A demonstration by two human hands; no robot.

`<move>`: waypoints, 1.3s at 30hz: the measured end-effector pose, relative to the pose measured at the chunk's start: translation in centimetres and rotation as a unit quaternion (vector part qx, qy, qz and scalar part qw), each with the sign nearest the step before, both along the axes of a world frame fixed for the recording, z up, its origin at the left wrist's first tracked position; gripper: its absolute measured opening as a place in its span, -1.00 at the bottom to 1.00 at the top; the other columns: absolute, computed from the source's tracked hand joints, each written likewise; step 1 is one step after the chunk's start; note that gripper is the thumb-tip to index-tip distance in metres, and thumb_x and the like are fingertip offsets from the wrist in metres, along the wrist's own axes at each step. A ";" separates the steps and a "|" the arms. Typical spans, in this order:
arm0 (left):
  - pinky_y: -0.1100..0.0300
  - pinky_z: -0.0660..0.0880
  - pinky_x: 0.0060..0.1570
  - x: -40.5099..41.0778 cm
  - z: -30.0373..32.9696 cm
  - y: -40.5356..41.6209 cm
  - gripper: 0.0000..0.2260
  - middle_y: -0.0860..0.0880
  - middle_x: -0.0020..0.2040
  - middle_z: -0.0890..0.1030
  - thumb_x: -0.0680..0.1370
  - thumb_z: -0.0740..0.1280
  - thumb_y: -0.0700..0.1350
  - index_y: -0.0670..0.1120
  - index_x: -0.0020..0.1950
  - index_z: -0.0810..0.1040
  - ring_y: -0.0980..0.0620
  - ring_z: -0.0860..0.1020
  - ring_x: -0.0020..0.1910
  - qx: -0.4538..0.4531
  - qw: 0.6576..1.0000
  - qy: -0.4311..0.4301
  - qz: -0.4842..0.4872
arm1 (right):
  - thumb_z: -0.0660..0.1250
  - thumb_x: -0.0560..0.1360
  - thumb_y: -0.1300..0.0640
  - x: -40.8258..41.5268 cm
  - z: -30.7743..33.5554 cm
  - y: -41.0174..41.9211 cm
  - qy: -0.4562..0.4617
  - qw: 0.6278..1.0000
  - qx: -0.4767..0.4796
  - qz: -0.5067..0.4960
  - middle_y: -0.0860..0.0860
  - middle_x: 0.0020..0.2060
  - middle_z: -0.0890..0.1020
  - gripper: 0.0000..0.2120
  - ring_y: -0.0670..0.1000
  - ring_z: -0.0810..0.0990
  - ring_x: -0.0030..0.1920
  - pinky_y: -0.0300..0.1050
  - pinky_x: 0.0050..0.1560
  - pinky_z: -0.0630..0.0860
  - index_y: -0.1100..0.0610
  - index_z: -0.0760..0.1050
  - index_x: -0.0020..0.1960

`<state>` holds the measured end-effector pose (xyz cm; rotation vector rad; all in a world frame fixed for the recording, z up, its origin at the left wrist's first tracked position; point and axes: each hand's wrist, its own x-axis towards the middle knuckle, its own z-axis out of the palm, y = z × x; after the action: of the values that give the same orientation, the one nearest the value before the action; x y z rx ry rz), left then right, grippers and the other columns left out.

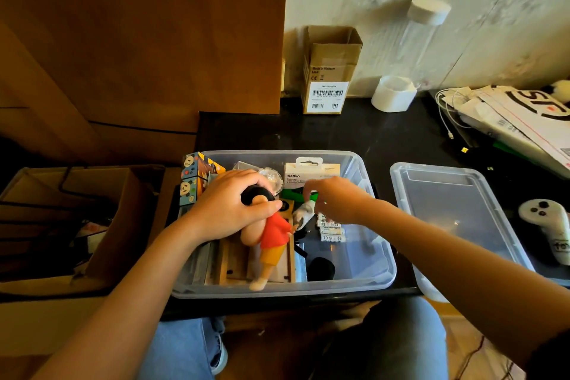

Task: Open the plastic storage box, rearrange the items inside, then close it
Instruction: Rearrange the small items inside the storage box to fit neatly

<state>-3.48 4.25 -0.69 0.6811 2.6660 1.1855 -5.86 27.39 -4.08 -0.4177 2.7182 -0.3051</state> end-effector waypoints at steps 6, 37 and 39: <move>-0.04 0.45 0.12 -0.1 -0.1 -0.1 -0.61 0.13 0.02 0.58 0.34 0.25 0.31 0.06 -0.05 0.57 0.13 0.50 0.09 0.004 1.000 -0.004 -0.003 | 0.30 0.47 -0.16 -0.3 -1.3 -2.9 -0.184 0.956 -0.114 -0.200 0.11 -0.22 0.60 -0.54 0.01 0.64 -0.40 -0.19 -0.51 0.56 0.13 0.28 0.16; -0.06 0.43 0.15 -0.2 -0.2 0.1 -0.63 0.12 0.02 0.59 0.35 0.28 0.27 0.02 -0.05 0.58 0.09 0.51 0.12 0.024 1.000 -0.003 -0.013 | 0.11 0.62 0.06 1.2 -2.5 -2.7 -0.289 0.849 -0.247 -0.367 0.05 -0.20 0.56 -0.71 -0.04 0.56 -0.22 -0.31 -0.15 0.51 0.22 0.51 0.06; -0.06 0.44 0.14 -0.2 -0.2 0.1 -0.63 0.12 0.01 0.59 0.36 0.28 0.26 0.01 -0.06 0.59 0.10 0.51 0.11 0.025 1.000 0.000 -0.014 | 0.19 0.59 0.07 1.2 -2.8 -2.4 -0.284 0.872 -0.228 -0.326 0.13 0.03 0.61 -0.72 0.03 0.61 -0.02 -0.21 0.04 0.53 0.22 0.52 0.16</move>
<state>-3.68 4.35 -0.91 0.7244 2.6247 1.2491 -4.63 24.95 -6.89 0.4450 2.0876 -1.0725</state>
